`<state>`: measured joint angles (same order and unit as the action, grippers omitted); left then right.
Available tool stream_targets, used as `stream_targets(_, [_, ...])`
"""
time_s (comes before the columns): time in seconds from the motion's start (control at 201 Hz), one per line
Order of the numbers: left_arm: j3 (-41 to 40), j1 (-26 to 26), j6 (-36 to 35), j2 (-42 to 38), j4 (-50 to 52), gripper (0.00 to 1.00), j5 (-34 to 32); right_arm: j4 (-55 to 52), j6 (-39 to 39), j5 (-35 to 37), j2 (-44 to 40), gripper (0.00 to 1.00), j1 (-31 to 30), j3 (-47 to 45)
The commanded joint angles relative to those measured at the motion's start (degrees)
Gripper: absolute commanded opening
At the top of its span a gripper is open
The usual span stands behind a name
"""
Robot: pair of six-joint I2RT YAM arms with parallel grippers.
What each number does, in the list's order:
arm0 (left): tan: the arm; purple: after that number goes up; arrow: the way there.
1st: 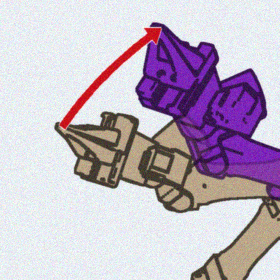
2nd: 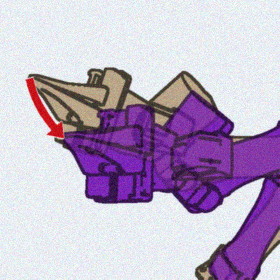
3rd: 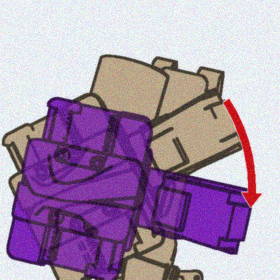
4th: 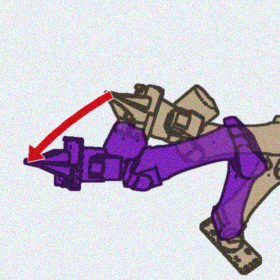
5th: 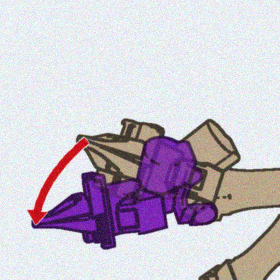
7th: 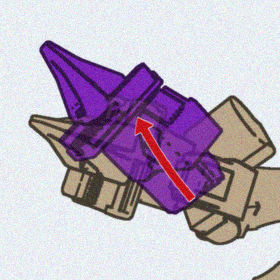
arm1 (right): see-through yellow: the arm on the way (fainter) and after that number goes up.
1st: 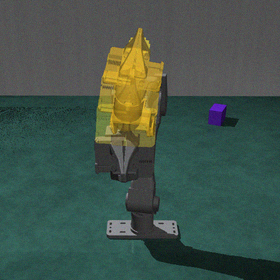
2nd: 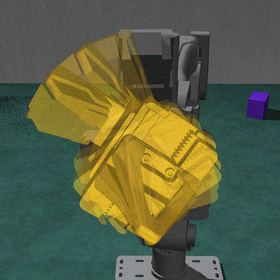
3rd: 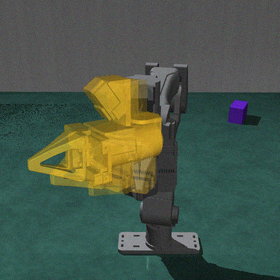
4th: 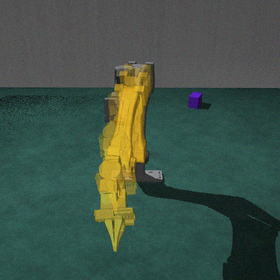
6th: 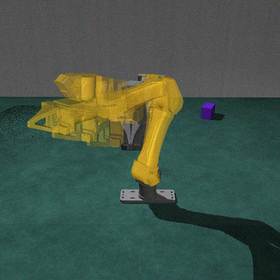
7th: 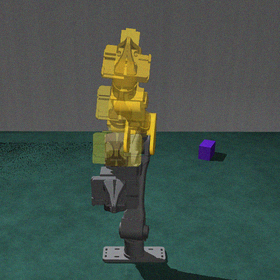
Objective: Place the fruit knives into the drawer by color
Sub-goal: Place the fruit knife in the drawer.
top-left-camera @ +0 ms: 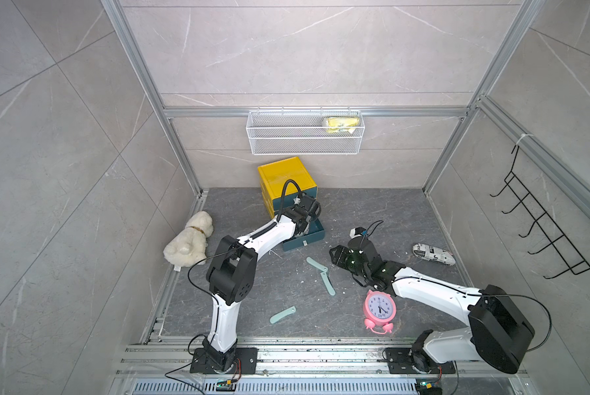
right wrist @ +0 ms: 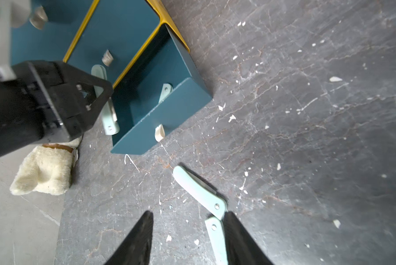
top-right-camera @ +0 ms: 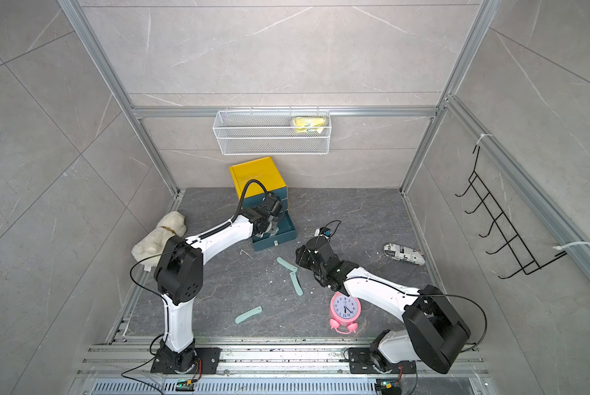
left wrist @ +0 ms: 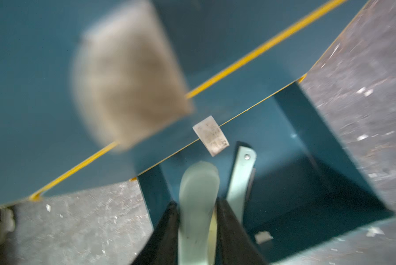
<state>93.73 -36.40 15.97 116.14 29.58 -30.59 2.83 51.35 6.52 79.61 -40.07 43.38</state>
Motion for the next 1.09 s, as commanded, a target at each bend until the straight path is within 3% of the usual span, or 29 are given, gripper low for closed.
stream_targets(0.0, [1.87,0.12,-1.25,0.59,-0.11,0.47,-1.78,-1.68,-1.14,-1.07,-1.59,0.55,0.26,-0.91])
stream_targets(0.129, [1.24,0.19,-0.28,-0.78,0.34,0.56,-0.99,-4.06,-3.31,-2.66,-1.88,0.56,0.25,-0.66])
stream_targets(0.279, [-2.07,0.04,3.92,-8.33,0.04,0.71,3.23,-13.34,-9.66,-6.40,1.44,0.58,-0.80,3.67])
stream_targets(0.503, [-17.60,-1.28,12.76,-24.70,-5.58,0.91,14.95,-21.14,-16.69,-6.92,7.72,0.58,-4.82,7.11])
stream_targets(0.901, [-51.17,-3.43,25.45,-52.35,-13.29,0.99,18.28,-28.81,-22.42,1.29,19.20,0.55,-10.45,15.24])
stream_targets(1.09, [-56.86,-3.43,27.61,-56.78,-11.23,0.99,17.64,-30.90,-22.21,4.66,22.43,0.52,-10.86,16.47])
